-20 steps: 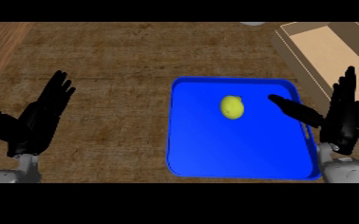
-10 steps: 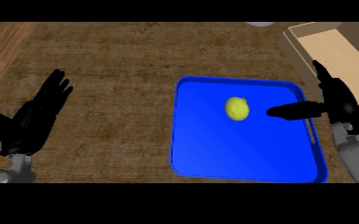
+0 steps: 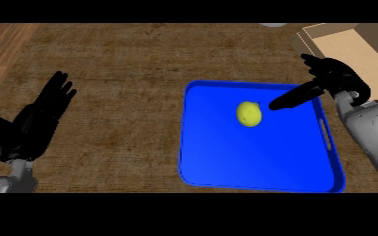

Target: Pick the pear from the tray and place it in the cardboard box

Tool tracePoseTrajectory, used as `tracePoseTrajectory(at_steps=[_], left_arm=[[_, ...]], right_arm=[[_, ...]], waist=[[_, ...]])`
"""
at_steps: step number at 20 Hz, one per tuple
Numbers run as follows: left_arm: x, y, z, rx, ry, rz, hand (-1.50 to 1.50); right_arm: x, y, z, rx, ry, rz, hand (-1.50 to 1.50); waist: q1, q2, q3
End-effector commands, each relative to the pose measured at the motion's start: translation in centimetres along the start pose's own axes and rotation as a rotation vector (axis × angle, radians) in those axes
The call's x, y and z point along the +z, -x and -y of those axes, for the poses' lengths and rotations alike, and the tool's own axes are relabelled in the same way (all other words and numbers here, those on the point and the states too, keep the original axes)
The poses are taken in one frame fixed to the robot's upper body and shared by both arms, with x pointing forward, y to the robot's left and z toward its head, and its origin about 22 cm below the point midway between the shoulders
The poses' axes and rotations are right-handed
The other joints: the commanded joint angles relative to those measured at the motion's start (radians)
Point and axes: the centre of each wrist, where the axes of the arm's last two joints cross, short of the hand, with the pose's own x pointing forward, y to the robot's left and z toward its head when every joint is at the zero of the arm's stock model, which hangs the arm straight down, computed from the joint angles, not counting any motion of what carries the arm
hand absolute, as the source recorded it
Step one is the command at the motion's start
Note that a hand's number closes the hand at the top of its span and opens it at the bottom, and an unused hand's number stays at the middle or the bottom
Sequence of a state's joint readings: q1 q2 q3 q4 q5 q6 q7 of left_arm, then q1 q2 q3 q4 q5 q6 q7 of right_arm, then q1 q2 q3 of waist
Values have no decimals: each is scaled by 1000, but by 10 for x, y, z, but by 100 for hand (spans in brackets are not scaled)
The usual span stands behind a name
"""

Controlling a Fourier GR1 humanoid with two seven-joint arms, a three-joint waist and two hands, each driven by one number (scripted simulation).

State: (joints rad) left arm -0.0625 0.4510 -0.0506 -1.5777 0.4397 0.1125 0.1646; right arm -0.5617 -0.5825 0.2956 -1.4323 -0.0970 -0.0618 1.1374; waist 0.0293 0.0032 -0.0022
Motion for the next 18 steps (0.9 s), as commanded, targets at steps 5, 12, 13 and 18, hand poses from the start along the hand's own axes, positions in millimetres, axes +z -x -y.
tracePoseTrajectory(at_steps=[5, 12, 13, 18], left_arm=[[-2, -1, 2, 4, -33, 1, 0], [7, -20, -7, 5, 0, 3, 0], [19, -11, -17, 11, -14, -14, 0], [21, -3, -7, 13, -27, -12, 0]], right_arm=[[-14, -19, -13, 60, -131, -216, -150], [-26, -16, -29, 70, -178, -246, -150], [-23, -11, -17, 70, -173, -265, -150], [-18, -17, -33, 62, -174, -202, -150]], waist=[[-22, -3, 1], [-17, -5, 2], [-19, -7, 2], [-22, -5, 2]])
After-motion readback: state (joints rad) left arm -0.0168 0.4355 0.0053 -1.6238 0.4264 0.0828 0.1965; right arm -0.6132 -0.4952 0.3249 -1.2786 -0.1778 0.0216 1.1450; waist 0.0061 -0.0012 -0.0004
